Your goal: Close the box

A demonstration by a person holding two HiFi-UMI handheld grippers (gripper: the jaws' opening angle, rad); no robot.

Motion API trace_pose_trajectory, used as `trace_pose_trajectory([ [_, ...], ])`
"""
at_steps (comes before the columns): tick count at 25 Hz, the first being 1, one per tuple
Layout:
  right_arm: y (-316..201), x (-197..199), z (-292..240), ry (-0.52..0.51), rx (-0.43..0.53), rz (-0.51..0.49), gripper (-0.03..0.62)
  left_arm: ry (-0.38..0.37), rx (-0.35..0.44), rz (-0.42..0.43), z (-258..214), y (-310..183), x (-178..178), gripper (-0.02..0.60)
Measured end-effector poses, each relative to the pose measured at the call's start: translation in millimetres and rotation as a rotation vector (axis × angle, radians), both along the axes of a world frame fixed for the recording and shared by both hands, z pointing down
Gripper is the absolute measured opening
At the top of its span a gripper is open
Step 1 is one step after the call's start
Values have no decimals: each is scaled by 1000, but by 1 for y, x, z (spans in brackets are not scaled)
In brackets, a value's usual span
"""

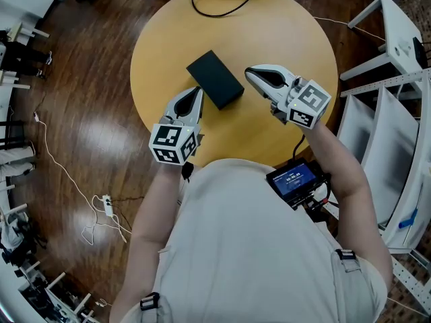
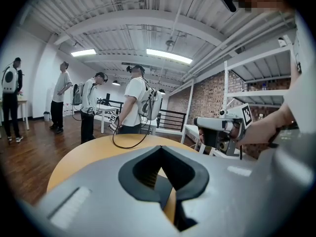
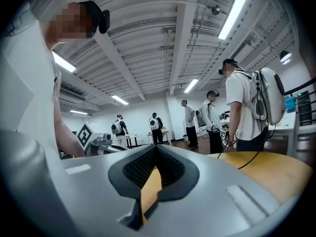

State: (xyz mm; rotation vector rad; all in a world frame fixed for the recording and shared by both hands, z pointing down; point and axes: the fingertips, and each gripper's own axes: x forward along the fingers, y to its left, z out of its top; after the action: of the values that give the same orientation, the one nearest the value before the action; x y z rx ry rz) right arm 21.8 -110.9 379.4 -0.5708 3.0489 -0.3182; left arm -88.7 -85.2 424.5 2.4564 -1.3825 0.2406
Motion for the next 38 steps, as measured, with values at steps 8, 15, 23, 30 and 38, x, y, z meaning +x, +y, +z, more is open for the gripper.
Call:
trace_pose_trajectory([
  [8,-1,1,2,7,0,9,0,-3,1,1,1,-1,0,0],
  [15,0,-1,3,14,2,3,0,-3,1,-2,0,-1,-2,0],
  [23,2,-1,5,26,13,2,0,-5,-3,-3,3,1,-1,0],
  [30,0,-1,5,19,7,4,0,-4,-2,-6,2,-1,-2,0],
  [38,1,-1,5,18,7,1,0,-4,-2,-6,1,0,-2,0],
])
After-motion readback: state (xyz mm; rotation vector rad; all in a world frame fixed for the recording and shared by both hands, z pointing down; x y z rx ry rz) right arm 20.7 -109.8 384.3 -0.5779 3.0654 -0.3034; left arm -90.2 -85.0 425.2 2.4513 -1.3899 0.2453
